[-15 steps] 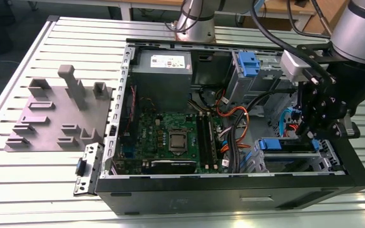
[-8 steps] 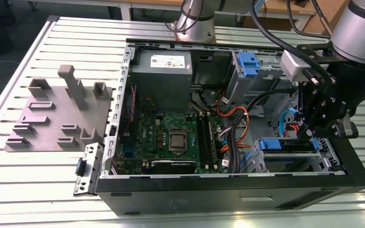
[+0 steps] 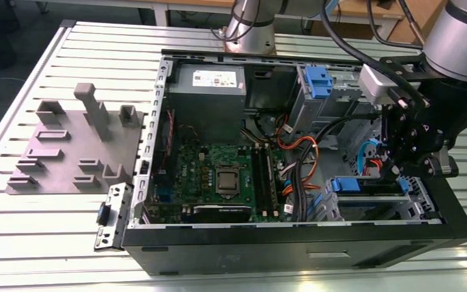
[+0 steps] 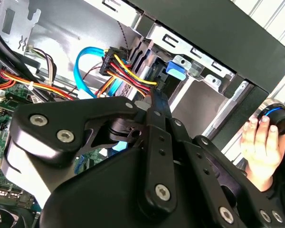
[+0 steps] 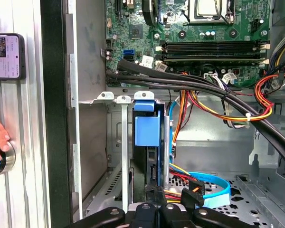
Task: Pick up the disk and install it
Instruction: 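Insert the second disk wire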
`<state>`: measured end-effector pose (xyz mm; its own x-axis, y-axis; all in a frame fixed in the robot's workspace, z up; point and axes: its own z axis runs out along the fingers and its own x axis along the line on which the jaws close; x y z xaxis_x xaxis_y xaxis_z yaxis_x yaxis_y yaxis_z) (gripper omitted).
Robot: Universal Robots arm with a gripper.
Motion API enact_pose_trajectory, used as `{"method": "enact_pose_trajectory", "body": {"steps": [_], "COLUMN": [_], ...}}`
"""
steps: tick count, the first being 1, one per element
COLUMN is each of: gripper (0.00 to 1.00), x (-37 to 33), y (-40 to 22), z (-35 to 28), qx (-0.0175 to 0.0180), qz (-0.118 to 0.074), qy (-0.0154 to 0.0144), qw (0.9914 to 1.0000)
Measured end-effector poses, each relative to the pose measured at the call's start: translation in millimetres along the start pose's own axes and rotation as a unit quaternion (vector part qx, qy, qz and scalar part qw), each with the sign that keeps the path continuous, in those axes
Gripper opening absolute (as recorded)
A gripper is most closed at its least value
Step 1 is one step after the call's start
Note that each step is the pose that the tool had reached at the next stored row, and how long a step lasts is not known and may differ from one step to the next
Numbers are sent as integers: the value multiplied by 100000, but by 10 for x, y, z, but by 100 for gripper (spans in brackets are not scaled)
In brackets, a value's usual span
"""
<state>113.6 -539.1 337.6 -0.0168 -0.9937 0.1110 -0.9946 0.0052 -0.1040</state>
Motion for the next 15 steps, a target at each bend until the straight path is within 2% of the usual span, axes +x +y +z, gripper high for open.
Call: {"method": "enact_pose_trajectory", "body": {"steps": [6,8,15], "gripper": [11,11,11], "x": [1,3,26], "y": [0,-2,9], "z": [-1,-22,-231], "qx": [-1,-55,-354], "qz": [8,8,-19], "qy": [-42,-126,-238], "qw": [100000,100000,99999]}}
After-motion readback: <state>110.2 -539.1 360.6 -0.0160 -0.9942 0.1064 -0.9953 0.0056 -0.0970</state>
